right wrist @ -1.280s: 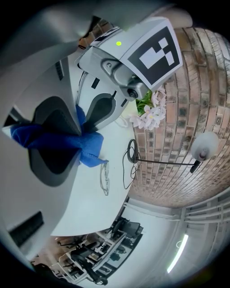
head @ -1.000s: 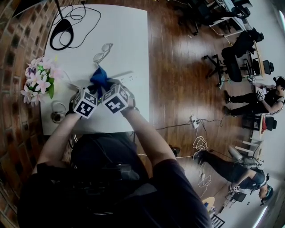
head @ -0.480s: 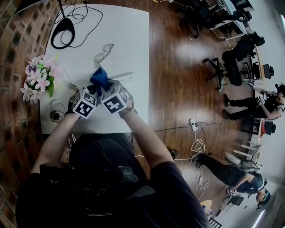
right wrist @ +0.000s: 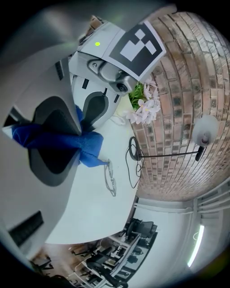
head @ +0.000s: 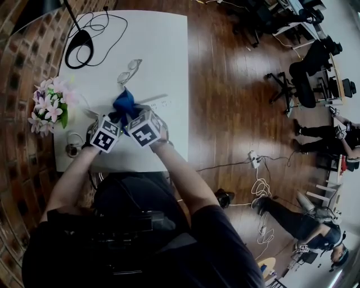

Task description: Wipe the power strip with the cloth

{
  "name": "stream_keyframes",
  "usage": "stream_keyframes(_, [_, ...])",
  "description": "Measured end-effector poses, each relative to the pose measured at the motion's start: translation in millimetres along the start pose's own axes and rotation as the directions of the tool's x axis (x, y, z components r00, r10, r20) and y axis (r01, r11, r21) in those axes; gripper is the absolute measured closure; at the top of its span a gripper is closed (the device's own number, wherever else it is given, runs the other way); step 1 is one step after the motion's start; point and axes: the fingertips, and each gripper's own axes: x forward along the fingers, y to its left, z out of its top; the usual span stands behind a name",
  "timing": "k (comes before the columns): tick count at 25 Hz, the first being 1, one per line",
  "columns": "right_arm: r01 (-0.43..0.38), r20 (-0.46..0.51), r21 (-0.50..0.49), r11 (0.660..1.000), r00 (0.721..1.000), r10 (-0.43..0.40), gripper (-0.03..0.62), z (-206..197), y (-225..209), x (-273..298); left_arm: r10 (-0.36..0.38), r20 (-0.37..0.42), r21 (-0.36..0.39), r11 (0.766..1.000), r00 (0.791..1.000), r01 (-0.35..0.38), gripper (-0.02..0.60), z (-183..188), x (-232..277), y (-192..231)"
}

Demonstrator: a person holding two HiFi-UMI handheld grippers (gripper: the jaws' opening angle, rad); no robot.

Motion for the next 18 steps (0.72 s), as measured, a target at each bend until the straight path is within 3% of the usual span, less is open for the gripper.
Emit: stream_keyframes(18, [-0.178,-0.052,-0.132,0.975,0.984,0.172,0.537,-6.6,1.7,-2.7,0.113,-0.105,-0.044,0.992,0.988,-0.119,0.577,0.9,3.4,4.7])
